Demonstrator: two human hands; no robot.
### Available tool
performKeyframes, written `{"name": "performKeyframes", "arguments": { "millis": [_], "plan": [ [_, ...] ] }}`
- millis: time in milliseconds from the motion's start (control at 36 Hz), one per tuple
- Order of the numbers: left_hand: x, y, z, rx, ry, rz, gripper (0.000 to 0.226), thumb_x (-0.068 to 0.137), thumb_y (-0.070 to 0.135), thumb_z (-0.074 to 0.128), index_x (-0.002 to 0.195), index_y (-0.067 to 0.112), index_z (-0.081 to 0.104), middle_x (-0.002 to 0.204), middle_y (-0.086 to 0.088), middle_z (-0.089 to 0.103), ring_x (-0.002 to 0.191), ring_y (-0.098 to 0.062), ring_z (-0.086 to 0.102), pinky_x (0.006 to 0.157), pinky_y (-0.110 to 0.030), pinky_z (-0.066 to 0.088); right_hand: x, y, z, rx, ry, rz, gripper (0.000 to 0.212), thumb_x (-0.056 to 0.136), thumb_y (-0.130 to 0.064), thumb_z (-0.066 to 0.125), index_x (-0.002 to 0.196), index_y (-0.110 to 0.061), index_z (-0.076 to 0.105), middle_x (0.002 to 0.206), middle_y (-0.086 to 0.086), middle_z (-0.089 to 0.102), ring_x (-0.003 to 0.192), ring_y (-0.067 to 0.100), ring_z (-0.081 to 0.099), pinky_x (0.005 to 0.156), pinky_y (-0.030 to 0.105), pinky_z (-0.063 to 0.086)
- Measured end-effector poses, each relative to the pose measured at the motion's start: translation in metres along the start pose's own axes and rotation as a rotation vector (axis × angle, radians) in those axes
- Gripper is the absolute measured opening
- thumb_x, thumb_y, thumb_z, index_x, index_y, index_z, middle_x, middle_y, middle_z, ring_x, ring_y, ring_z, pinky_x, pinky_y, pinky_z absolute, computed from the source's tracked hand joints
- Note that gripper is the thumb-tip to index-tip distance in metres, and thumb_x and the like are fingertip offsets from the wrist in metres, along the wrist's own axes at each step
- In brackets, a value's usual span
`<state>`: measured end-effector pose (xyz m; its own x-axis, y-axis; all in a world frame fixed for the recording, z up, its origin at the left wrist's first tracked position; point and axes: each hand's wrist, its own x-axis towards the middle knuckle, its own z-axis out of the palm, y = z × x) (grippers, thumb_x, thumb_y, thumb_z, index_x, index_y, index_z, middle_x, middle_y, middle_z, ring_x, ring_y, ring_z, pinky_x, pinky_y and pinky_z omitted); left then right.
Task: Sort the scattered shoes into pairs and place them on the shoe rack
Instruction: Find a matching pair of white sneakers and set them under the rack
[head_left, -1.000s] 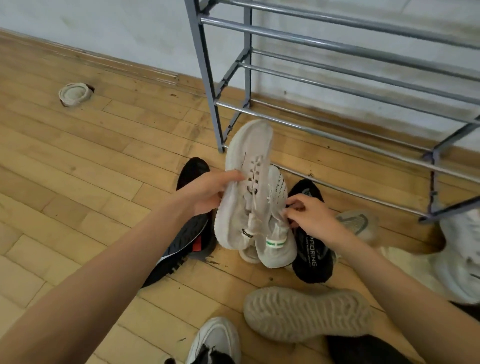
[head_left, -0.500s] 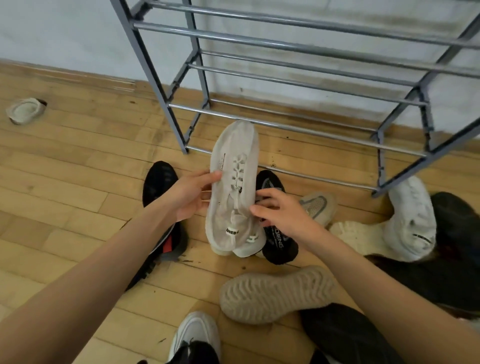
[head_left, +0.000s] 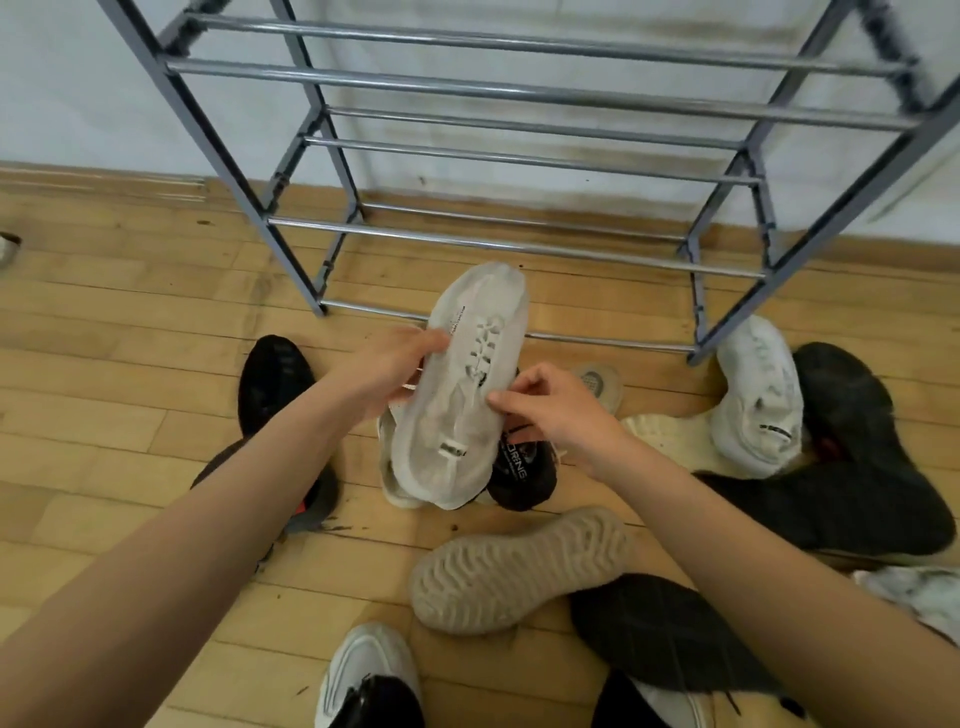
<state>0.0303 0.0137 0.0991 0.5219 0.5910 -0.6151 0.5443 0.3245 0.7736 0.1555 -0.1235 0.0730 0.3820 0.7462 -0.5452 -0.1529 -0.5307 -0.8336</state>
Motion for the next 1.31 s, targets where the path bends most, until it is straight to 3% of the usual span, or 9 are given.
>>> {"name": "performKeyframes", "arguments": {
  "millis": [167, 333, 667, 778, 917, 1056, 1111, 1194, 1306],
  "plan": [
    [0.007, 0.006, 0.034, -0.076, -0.136, -0.078, 0.034, 0.094, 0.028, 0.053, 0.117, 0.003, 0.058, 0.080, -0.002, 0.069, 0.064, -0.012, 0.067, 0.056, -0.026, 0.054, 0.000, 0.007, -0.035, -0.037, 0.134, 0.027, 0.025, 0.080, -0.008, 0.074, 0.085, -0.010, 0.049, 0.082, 0.009, 0.062, 0.067, 0.022, 0.064, 0.062, 0.035, 0.058],
    [0.018, -0.004, 0.076, 0.048, -0.343, -0.071, 0.043, 0.083, 0.021, 0.070, 0.124, 0.023, 0.055, 0.112, 0.001, 0.069, 0.105, -0.019, 0.064, 0.089, -0.038, 0.052, -0.020, 0.036, -0.068, -0.052, 0.244, 0.020, 0.016, 0.086, -0.001, 0.064, 0.094, -0.005, 0.051, 0.086, 0.008, 0.058, 0.069, 0.015, 0.060, 0.045, 0.016, 0.049],
    [0.035, -0.016, 0.161, -0.014, -0.388, -0.057, 0.047, 0.085, 0.002, 0.063, 0.129, 0.015, 0.052, 0.116, -0.005, 0.067, 0.100, -0.023, 0.066, 0.074, -0.033, 0.058, -0.051, 0.065, -0.155, -0.041, 0.292, 0.099, 0.016, 0.089, -0.004, 0.062, 0.105, -0.006, 0.062, 0.107, 0.016, 0.065, 0.094, 0.023, 0.065, 0.069, 0.027, 0.059],
    [0.044, -0.020, 0.179, 0.021, -0.372, -0.066, 0.049, 0.084, 0.002, 0.064, 0.130, 0.013, 0.052, 0.116, -0.007, 0.066, 0.102, -0.024, 0.065, 0.082, -0.036, 0.056, -0.052, 0.069, -0.174, -0.278, 0.343, 0.097, 0.011, 0.089, -0.025, 0.063, 0.098, -0.019, 0.064, 0.103, -0.004, 0.063, 0.103, 0.014, 0.058, 0.086, 0.029, 0.049],
    [0.054, -0.027, 0.193, 0.125, -0.302, -0.085, 0.046, 0.087, 0.004, 0.061, 0.131, 0.010, 0.050, 0.120, -0.007, 0.063, 0.106, -0.024, 0.061, 0.092, -0.039, 0.052, -0.033, 0.082, -0.209, -0.617, 0.729, 0.074, 0.060, 0.084, -0.044, 0.064, 0.133, -0.016, 0.046, 0.139, 0.012, 0.040, 0.133, 0.030, 0.031, 0.106, 0.037, 0.029],
    [0.050, -0.036, 0.203, 0.269, -0.282, -0.043, 0.061, 0.078, -0.001, 0.067, 0.131, 0.014, 0.041, 0.130, -0.007, 0.055, 0.108, -0.022, 0.053, 0.085, -0.032, 0.046, -0.006, 0.084, -0.221, -0.461, 0.614, 0.412, 0.101, 0.076, -0.058, 0.065, 0.150, -0.016, 0.012, 0.152, 0.018, 0.017, 0.139, 0.039, 0.022, 0.109, 0.048, 0.029],
    [0.049, -0.039, 0.203, 0.329, -0.304, -0.052, 0.090, 0.075, 0.002, 0.070, 0.148, 0.017, 0.019, 0.138, -0.006, 0.046, 0.118, -0.026, 0.049, 0.087, -0.034, 0.046, 0.001, 0.085, -0.220, -0.414, 0.552, 0.428, 0.107, 0.076, -0.058, 0.066, 0.152, -0.015, 0.005, 0.155, 0.018, 0.015, 0.141, 0.038, 0.022, 0.110, 0.047, 0.029],
    [0.046, -0.044, 0.199, 0.356, -0.351, -0.138, 0.117, 0.074, 0.000, 0.070, 0.149, 0.036, -0.012, 0.149, -0.002, 0.029, 0.126, -0.030, 0.043, 0.089, -0.042, 0.050, 0.009, 0.083, -0.222, -0.367, 0.510, 0.426, 0.111, 0.074, -0.056, 0.070, 0.152, -0.015, 0.004, 0.154, 0.016, 0.023, 0.138, 0.035, 0.031, 0.109, 0.045, 0.036],
    [0.041, -0.048, 0.193, 0.387, -0.403, -0.208, 0.127, 0.070, -0.001, 0.071, 0.141, 0.049, -0.021, 0.153, 0.000, 0.023, 0.122, -0.034, 0.046, 0.079, -0.049, 0.057, 0.013, 0.079, -0.222, -0.387, 0.473, 0.451, 0.115, 0.068, -0.059, 0.073, 0.152, -0.019, 0.005, 0.154, 0.017, 0.018, 0.137, 0.036, 0.032, 0.107, 0.047, 0.039]
  ]
}}
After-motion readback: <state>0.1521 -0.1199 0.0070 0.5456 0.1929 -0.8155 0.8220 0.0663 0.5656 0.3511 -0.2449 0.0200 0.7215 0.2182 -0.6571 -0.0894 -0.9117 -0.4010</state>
